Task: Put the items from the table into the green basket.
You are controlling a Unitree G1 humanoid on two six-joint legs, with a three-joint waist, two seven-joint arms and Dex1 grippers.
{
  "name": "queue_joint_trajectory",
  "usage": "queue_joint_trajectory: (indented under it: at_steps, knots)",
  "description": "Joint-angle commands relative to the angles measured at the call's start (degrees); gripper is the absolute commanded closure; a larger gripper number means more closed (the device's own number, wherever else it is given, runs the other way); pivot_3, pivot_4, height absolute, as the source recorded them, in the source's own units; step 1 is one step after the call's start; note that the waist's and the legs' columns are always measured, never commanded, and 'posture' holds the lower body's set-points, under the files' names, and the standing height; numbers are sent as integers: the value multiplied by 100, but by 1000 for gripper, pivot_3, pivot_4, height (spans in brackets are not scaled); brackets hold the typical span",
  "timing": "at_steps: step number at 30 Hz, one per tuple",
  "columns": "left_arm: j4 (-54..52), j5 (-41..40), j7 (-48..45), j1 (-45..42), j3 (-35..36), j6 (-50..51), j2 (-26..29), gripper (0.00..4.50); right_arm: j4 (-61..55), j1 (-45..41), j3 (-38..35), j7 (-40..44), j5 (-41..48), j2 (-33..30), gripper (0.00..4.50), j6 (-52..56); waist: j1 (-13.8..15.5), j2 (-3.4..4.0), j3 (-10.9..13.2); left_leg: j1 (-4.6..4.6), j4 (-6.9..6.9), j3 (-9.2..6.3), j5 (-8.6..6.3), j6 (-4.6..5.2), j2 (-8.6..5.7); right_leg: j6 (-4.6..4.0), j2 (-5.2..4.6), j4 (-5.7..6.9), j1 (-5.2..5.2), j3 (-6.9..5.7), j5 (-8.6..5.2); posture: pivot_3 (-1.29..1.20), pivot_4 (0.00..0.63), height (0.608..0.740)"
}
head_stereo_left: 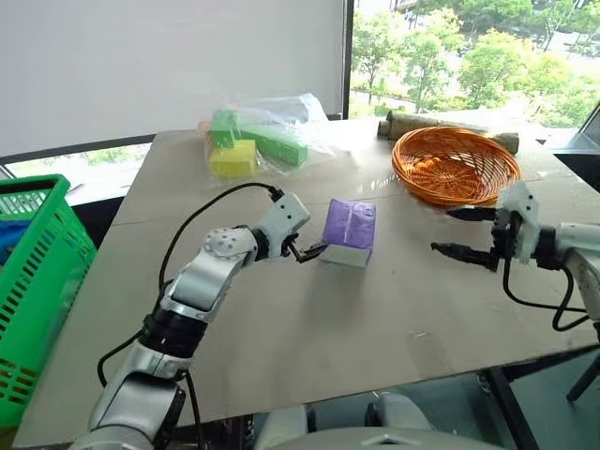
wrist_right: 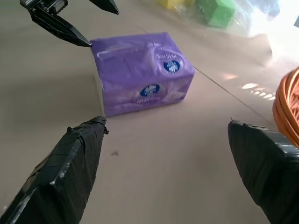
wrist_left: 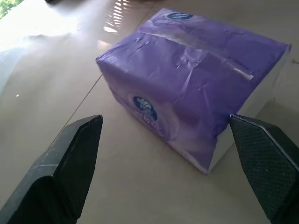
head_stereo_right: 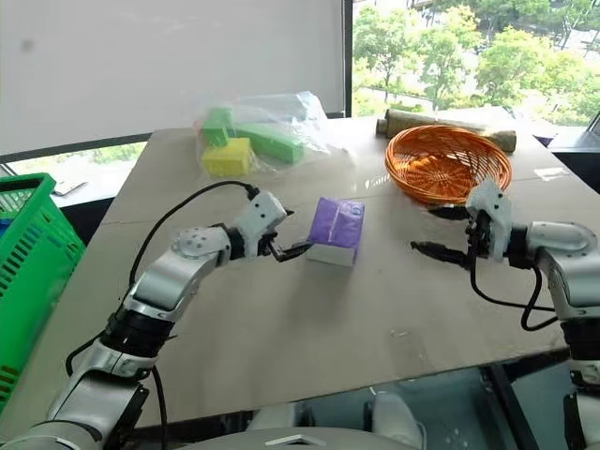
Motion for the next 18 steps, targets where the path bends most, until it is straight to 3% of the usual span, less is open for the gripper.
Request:
queue_joint_trajectory:
  at_steps: [1, 10, 11, 16, 18]
  knots:
    - [391, 284, -253, -424, -216, -371, -137, 62, -594, 134, -353, -198, 164, -55, 0, 25, -97, 7, 4, 4, 2, 1, 0, 0, -8, 1, 5, 3, 3, 4, 0, -172, 0, 740]
    - [1517, 1207, -699, -918, -993, -291, -273, 62, -1062, 432, -550, -490, 382, -25, 0, 262, -468, 11, 16, 69, 0, 9, -2, 4, -9, 11, 20, 1, 62, 24, -5, -211, 0, 740]
    - [1575, 1244, -720, -915, -1000, -233, -294, 557, -1056, 431, -547, -490, 378, -31, 0, 259, -472, 12, 15, 73, 0, 9, -2, 4, -9, 12, 20, 1, 68, 25, -5, -211, 0, 740]
    - [1636, 1309, -719, -885, -905, -53, -411, 2065, -1063, 422, -498, -469, 365, -52, 0, 261, -495, 13, 15, 111, -1, 6, -3, 5, -8, 16, 19, -4, 108, 22, -8, -205, 0, 740]
    - [1607, 1332, -669, -855, -853, -71, -444, 2903, -1045, 385, -460, -457, 356, -42, 0, 256, -502, 12, 15, 126, -2, 7, -3, 5, -8, 17, 19, -4, 123, 23, -9, -198, 0, 740]
